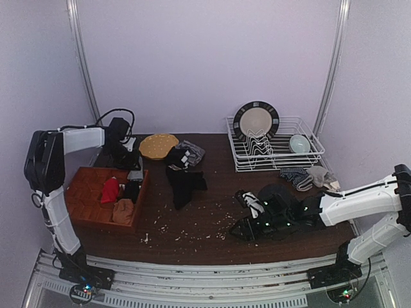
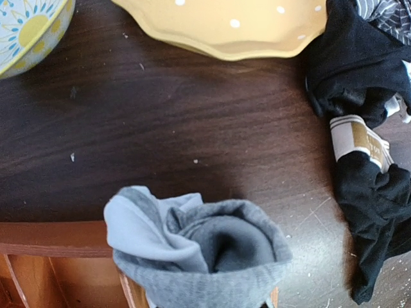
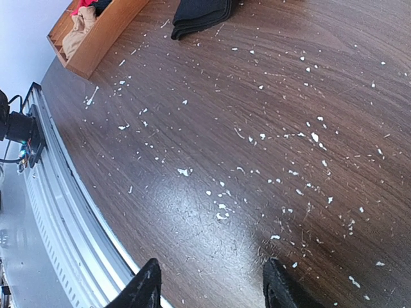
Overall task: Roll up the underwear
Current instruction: Place the underwear in the storage box.
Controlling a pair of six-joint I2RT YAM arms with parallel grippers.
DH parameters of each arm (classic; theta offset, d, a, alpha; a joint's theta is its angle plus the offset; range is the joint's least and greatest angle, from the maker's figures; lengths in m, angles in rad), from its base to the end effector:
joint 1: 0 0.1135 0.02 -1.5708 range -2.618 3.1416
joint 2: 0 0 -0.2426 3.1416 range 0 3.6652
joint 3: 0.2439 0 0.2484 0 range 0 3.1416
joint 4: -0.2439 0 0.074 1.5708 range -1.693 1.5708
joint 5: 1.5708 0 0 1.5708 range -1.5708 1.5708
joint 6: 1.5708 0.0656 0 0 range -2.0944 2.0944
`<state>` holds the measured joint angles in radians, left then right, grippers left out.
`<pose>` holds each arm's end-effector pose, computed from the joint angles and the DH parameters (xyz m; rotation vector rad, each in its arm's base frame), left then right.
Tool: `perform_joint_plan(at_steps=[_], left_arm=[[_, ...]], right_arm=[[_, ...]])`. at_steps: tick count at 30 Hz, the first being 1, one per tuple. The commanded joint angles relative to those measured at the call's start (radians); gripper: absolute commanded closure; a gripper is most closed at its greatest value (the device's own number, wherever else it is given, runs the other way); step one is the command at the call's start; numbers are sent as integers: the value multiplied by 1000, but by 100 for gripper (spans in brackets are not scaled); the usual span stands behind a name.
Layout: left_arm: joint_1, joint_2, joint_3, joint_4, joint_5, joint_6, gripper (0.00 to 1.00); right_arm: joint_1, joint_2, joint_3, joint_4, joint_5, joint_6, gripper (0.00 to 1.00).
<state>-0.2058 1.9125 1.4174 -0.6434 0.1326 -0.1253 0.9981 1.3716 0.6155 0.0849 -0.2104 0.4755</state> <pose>0.3899 -0.0903 0.1541 0.1493 2.7199 -0.2769 0.1493 0.2568 0.1436 -0.7474 2.3154 0.9783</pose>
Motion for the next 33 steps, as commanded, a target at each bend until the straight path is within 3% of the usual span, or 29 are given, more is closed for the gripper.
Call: perform_joint_plan(at_steps=[1,19,33], left_arm=[[-11,-2,-61,-78,-24,-16,100],[-66,73,-135,-118,-69,-31,100],[-88,-52,-195,-121,-104,-45,100]], right_arm=[[-5,-14,-29,24,-5,12,48],[-5,-21,-65,52,0,15,48],[-7,-12,-76,65,-6,17,48]])
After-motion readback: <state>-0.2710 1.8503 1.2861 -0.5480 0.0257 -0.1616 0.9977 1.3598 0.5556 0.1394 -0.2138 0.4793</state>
